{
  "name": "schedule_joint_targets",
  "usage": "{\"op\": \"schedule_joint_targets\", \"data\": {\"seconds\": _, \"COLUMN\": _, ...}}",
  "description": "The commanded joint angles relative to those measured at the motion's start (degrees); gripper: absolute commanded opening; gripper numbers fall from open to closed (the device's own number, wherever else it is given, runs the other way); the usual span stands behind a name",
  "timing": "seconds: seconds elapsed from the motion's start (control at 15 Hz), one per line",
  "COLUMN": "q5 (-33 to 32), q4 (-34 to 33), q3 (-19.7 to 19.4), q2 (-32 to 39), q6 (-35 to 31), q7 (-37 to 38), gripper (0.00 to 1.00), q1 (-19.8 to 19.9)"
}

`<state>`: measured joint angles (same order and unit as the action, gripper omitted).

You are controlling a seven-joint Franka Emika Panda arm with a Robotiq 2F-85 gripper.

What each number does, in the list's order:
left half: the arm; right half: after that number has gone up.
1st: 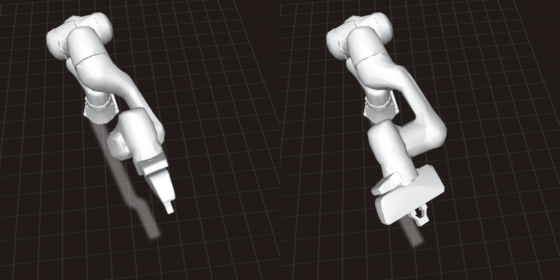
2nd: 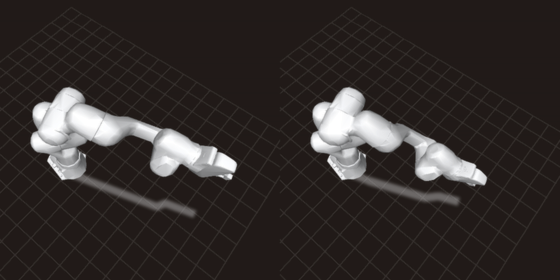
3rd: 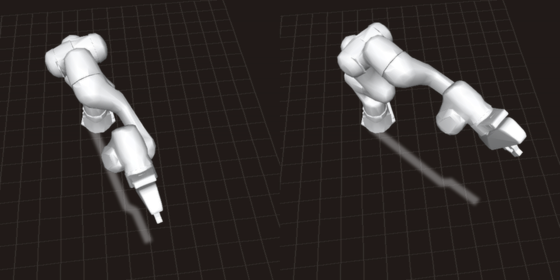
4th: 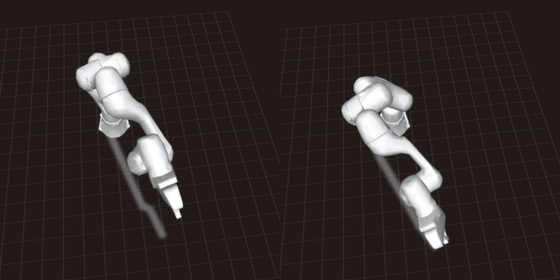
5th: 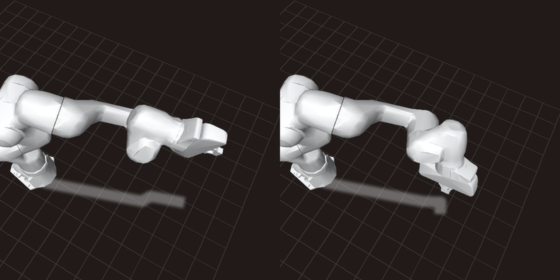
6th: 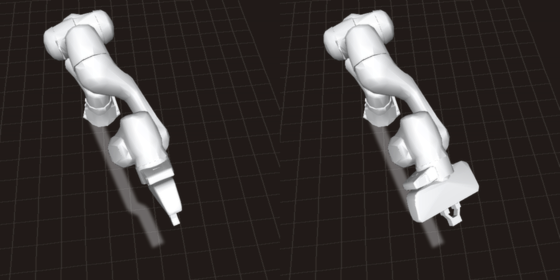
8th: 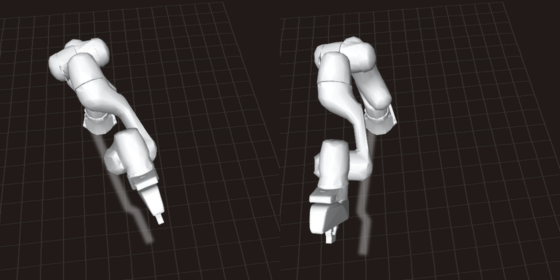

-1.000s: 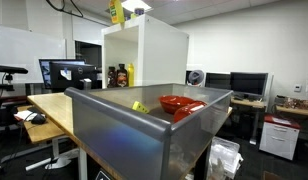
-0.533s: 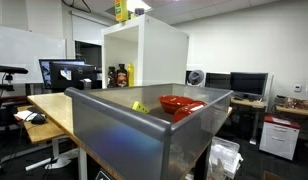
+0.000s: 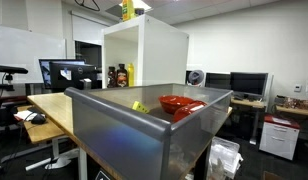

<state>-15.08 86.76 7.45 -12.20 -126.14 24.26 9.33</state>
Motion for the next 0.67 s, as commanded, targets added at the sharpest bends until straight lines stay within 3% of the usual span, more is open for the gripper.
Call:
{"op": "schedule_joint_targets", "data": {"seconds": 0.0, "q5": -2.4, "q4": -3.4, "q3": -0.9, "q2": 2.9, "q6": 1.7, "q7": 1.1, "gripper": 0.08, "q1": -1.7}}
{"op": "schedule_joint_targets", "data": {"seconds": 0.33, "q5": -3.9, "q4": -3.4, "q3": -1.7, "q2": 4.2, "q6": 1.3, "q7": 0.7, "gripper": 0.08, "q1": -3.1}}
{"op": "schedule_joint_targets", "data": {"seconds": 0.4, "q5": -4.4, "q4": -3.4, "q3": -1.7, "q2": 4.3, "q6": 1.1, "q7": 0.8, "gripper": 0.56, "q1": -3.4}}
{"op": "schedule_joint_targets", "data": {"seconds": 0.6, "q5": -5.0, "q4": -3.1, "q3": -0.3, "q2": 3.9, "q6": 1.0, "q7": 0.8, "gripper": 0.66, "q1": -2.2}}
